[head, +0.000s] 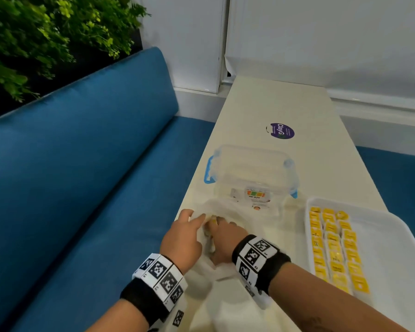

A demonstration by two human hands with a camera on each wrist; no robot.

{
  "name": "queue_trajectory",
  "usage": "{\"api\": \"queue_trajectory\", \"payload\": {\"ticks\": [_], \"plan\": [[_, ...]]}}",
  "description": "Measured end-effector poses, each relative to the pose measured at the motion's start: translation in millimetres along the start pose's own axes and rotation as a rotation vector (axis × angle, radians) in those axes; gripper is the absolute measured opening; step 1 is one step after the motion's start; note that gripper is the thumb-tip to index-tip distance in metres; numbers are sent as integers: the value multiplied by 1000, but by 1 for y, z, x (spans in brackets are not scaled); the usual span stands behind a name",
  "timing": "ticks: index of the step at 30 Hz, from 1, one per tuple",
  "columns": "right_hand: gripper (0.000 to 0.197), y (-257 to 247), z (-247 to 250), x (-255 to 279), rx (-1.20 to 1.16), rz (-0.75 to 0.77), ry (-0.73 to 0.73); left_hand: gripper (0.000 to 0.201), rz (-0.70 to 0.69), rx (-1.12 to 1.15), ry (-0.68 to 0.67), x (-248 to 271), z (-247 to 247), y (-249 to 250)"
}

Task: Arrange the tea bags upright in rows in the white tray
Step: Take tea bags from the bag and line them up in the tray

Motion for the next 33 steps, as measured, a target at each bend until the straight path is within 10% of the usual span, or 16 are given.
{"api": "queue_trajectory", "payload": {"ticks": [7,15,23,29,33], "plan": [[76,-20,3,-4,279,-47,67,72,-65,32,-72,-2,9,5],[46,-1,10,5,67,59,10,74,-19,-63,-99,-9,4,0],[23,25,36,39,-777,326,359,62,-2,-102,-52,-14,0,-1],[27,57,52,71,-1260,479,428,43,-206,324,372,6,28,33],[29,76,70,112,-1404,633,451,23,-228,1121,202,13,25,77]]}}
Point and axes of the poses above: each hand's wrist, its own x-axis away from the middle knuckle, its own z-axis out of the back of the hand, y = z × x, the point moved 4 cm from there along -x, towards the middle knuckle, and after that the axes turned 15 degrees about -y, right-handed, at the moved point
